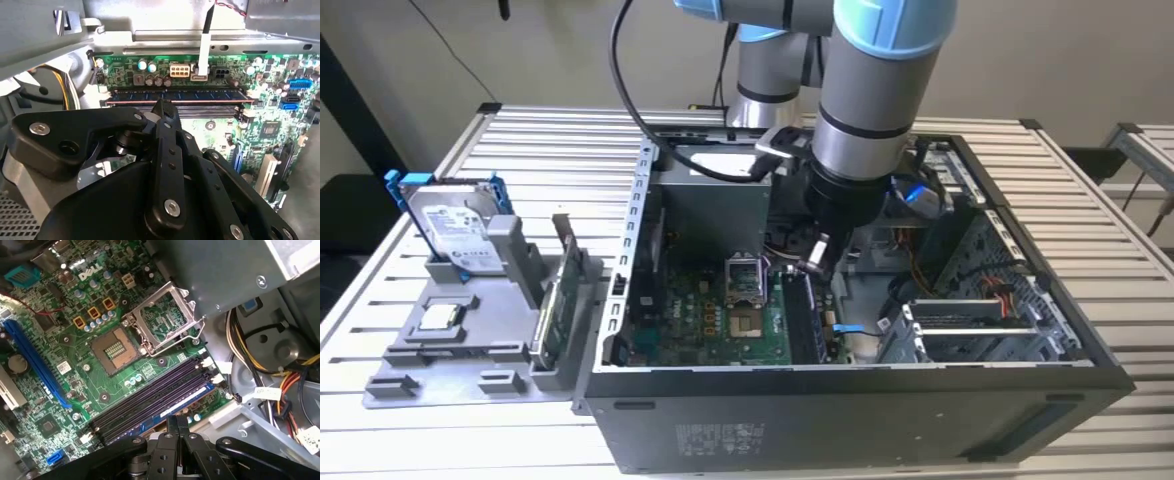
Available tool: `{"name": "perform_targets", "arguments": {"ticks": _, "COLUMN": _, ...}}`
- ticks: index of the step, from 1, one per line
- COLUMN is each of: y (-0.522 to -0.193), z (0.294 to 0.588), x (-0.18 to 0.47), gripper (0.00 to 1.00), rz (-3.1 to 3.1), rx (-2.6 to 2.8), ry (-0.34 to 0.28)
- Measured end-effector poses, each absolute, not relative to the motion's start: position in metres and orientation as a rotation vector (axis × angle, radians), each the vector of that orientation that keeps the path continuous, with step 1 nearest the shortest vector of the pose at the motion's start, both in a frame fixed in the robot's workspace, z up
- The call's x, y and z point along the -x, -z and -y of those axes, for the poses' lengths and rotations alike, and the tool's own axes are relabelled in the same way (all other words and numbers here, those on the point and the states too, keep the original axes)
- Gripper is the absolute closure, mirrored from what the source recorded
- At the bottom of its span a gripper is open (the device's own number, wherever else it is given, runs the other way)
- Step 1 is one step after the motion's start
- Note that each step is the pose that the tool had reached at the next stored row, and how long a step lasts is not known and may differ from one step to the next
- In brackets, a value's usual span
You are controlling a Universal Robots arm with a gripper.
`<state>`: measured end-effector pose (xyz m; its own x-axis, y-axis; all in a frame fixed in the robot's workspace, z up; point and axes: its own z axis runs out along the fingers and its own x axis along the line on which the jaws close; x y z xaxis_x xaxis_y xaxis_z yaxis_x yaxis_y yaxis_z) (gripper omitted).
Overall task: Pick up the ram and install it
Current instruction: 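Press down the ram until it locks into place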
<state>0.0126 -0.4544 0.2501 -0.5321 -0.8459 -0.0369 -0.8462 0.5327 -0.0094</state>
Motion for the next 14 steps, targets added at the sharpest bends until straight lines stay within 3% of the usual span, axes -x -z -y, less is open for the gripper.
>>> {"name": "perform_targets", "arguments": {"ticks": 14, "y": -0.2488, "z": 0.4544, "x": -0.0126, "gripper": 0.89, "rz": -2.599, "rx": 1.688, "ry": -0.037}}
